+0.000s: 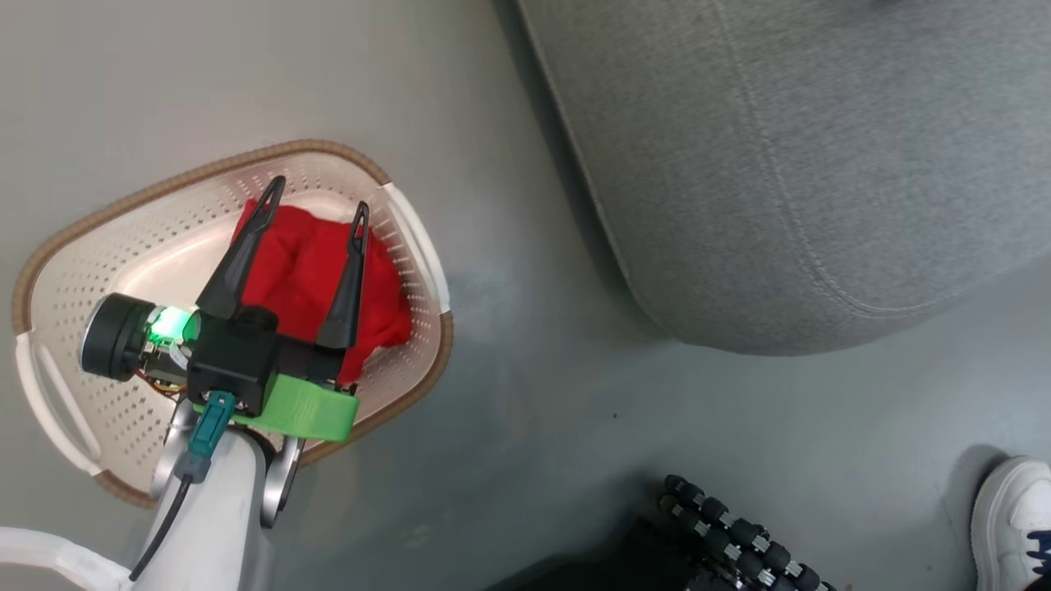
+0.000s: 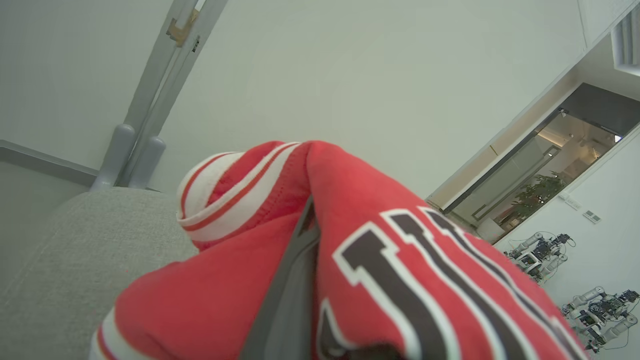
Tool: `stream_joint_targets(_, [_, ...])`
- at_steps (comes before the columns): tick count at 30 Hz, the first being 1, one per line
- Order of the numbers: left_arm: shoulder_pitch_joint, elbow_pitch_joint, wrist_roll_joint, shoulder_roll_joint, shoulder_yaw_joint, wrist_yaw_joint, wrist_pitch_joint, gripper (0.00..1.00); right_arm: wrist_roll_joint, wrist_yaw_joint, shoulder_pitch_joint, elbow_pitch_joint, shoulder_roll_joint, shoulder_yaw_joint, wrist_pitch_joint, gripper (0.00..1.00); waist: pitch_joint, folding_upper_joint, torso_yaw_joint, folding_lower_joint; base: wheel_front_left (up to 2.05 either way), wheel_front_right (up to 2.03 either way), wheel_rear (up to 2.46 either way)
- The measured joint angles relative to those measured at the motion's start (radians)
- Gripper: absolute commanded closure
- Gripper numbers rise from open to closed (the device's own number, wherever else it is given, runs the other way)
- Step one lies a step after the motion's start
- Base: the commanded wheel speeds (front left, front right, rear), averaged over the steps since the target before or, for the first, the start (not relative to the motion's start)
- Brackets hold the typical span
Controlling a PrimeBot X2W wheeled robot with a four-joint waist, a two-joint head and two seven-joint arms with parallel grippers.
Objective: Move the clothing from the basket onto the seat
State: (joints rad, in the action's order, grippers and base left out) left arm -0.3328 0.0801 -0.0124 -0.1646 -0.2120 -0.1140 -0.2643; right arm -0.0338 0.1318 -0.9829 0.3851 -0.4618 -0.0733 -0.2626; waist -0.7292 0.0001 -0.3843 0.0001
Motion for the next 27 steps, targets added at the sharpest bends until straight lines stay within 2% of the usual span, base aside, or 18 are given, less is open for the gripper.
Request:
stream_joint_targets(4, [-0.01,0.0,0.002,0.0,-0.01,0.006,0.0,0.0,-0.001,0.0,-0.033,0.124,0.0,-0.012,0.0,1.0,-0.027,0.0,0.03,0.0,0.0,0.0,0.0])
stream_joint_targets(8, [-0.013,-0.001,0.004,0.0,-0.012,0.012,0.0,0.0,-0.029,0.0,-0.033,0.253,0.006,0.025,0.0,1.0,-0.052,0.0,0.057,0.0,0.0,0.0,0.0])
stream_joint_targets(14, [-0.013,0.016,0.009,-0.003,-0.016,0.019,0.0,0.0,0.023,0.0,-0.042,0.446,0.031,0.069,0.0,1.0,-0.07,0.0,0.079,0.0,0.0,0.0,0.0])
stream_joint_targets(17, [-0.013,0.019,0.009,-0.004,-0.016,0.024,0.0,0.0,0.047,0.0,-0.059,0.487,0.035,0.097,0.0,1.0,-0.065,0.0,0.078,0.0,0.0,0.0,0.0])
stream_joint_targets(19, [-0.013,0.021,0.01,-0.004,-0.017,0.026,0.0,0.0,0.053,0.0,-0.064,0.496,0.034,0.111,0.0,0.07,-0.059,0.0,0.075,-0.0001,0.0,0.0,0.0])
stream_joint_targets(20, [-0.013,0.022,0.011,-0.004,-0.018,0.026,0.0,0.0,0.065,0.0,-0.067,0.501,0.035,0.113,0.0,0.0,-0.055,0.0,0.074,-0.0001,0.0,0.0,0.0])
stream_joint_targets(27, [-0.013,0.034,0.018,-0.001,-0.023,0.027,0.0,0.0,0.097,0.0,-0.065,0.509,0.028,0.148,0.0,0.0,-0.014,0.0,0.063,-0.0001,0.0,0.0,0.0])
